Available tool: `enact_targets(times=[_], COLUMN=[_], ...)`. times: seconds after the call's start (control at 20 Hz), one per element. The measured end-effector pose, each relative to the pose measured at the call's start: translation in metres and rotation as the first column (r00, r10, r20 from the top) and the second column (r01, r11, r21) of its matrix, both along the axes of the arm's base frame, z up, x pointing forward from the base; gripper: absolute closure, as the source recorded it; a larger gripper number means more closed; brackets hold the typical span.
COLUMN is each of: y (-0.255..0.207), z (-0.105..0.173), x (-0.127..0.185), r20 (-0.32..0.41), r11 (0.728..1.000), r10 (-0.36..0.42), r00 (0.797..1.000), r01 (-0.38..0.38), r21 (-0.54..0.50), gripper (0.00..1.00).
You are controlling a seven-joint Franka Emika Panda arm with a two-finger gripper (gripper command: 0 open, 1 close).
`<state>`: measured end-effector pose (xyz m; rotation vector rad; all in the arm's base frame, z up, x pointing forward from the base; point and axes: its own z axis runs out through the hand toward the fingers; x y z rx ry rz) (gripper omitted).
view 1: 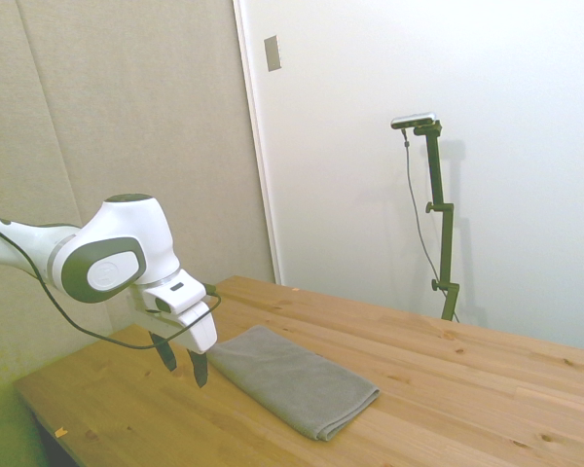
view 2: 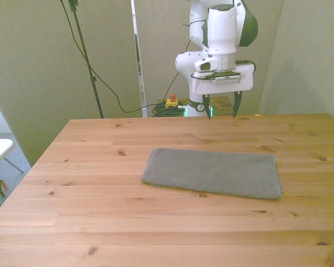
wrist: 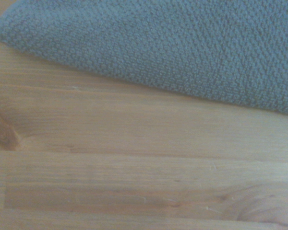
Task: Fold the towel
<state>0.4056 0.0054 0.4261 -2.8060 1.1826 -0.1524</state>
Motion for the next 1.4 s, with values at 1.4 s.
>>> enact_targets(times=[1.4], y=[0.21], z=[-0.061], x=[0.176], r20=[-0.005], r11=[0.87], r10=[0.013], r00=[1.0], r01=[-0.014], r21=[-0.493], gripper=[0.0])
